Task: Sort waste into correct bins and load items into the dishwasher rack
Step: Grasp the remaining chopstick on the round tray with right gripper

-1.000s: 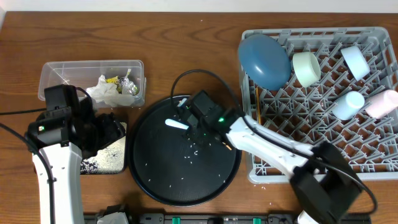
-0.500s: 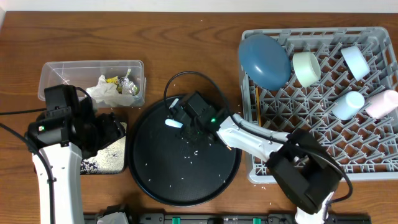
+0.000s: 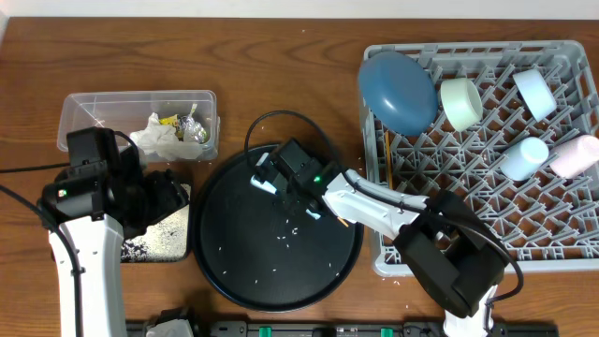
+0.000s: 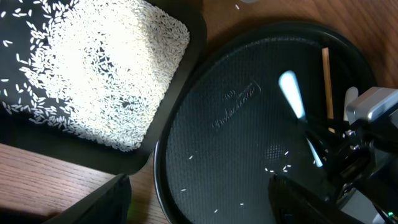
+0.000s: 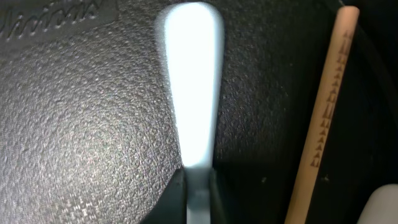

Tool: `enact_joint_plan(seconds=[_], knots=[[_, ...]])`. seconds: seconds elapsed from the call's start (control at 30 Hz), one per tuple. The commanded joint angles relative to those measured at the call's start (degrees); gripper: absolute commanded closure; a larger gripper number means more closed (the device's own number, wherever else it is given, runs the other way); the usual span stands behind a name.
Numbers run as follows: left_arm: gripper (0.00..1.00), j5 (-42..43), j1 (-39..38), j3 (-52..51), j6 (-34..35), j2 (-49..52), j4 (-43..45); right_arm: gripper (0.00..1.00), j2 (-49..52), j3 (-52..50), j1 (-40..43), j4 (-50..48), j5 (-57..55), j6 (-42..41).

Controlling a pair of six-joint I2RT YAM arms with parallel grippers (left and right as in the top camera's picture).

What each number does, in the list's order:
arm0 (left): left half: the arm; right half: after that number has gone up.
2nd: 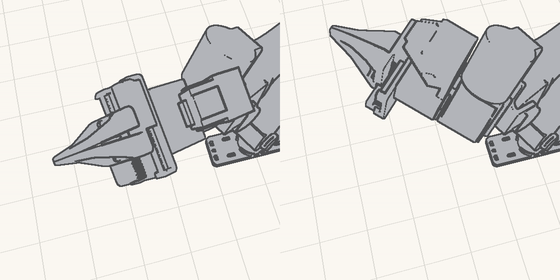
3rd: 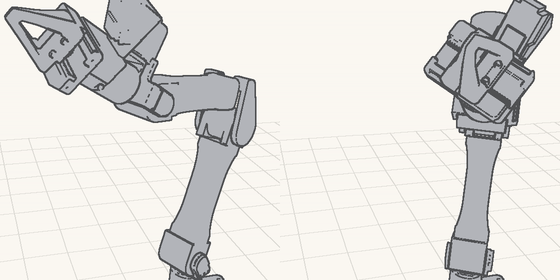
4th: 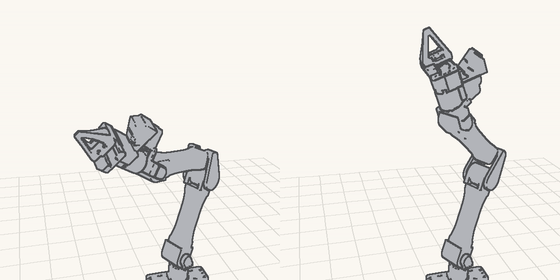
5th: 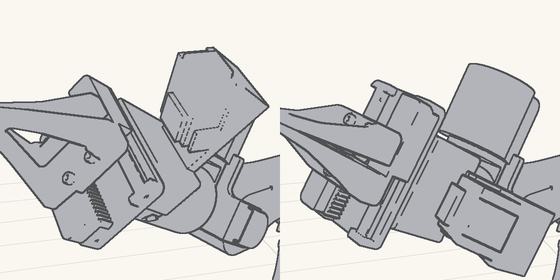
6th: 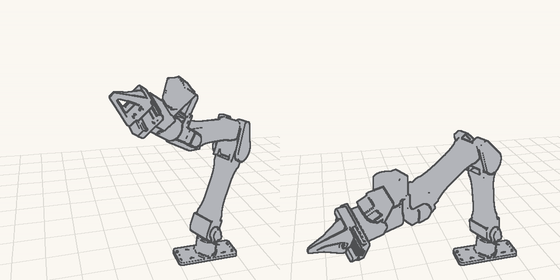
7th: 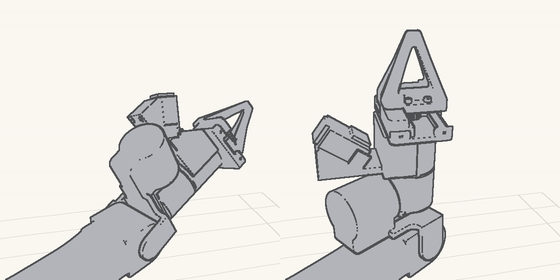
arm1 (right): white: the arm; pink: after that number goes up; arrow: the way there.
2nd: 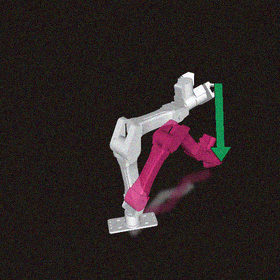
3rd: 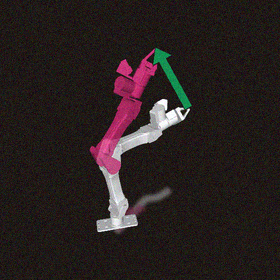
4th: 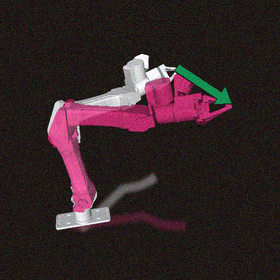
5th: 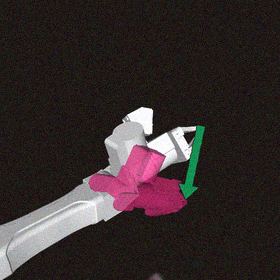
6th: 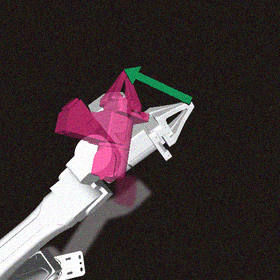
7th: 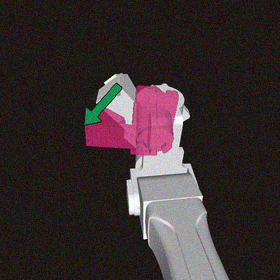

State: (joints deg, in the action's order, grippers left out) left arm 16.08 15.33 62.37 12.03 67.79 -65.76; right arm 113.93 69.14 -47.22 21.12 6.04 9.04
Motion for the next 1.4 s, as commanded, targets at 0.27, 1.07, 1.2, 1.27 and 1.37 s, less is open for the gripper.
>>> enact_joint_plan(seconds=[0.27, 1.07, 1.2, 1.27, 1.37], knots=[[0.28, -0.7, 0.2, 0.5, 0.3, 0.4, 0.0, 0.99, 0.5, -1.2, -1.2, 6.2, 1.1, -2.9], [0.28, -0.7, 0.2, 0.5, 0.3, 0.4, 0.0, 0.99, -10.7, -1.3, -1.2, 9.8, 1.1, -4.3], [0.28, -0.7, 0.2, 0.4, 0.3, 0.4, 0.0, 0.99, -10.7, -1.3, -1.2, 9.7, 1.0, -4.3], [0.28, -0.7, 0.2, 0.3, 0.3, 0.4, 0.0, 0.98, -10.8, -1.3, -1.2, 9.6, 0.3, -4.3], [0.28, -0.7, 0.2, 0.2, 0.3, 0.4, 0.1, 0.94, -10.9, -1.2, -0.9, 9.0, -3.2, -5.8]])
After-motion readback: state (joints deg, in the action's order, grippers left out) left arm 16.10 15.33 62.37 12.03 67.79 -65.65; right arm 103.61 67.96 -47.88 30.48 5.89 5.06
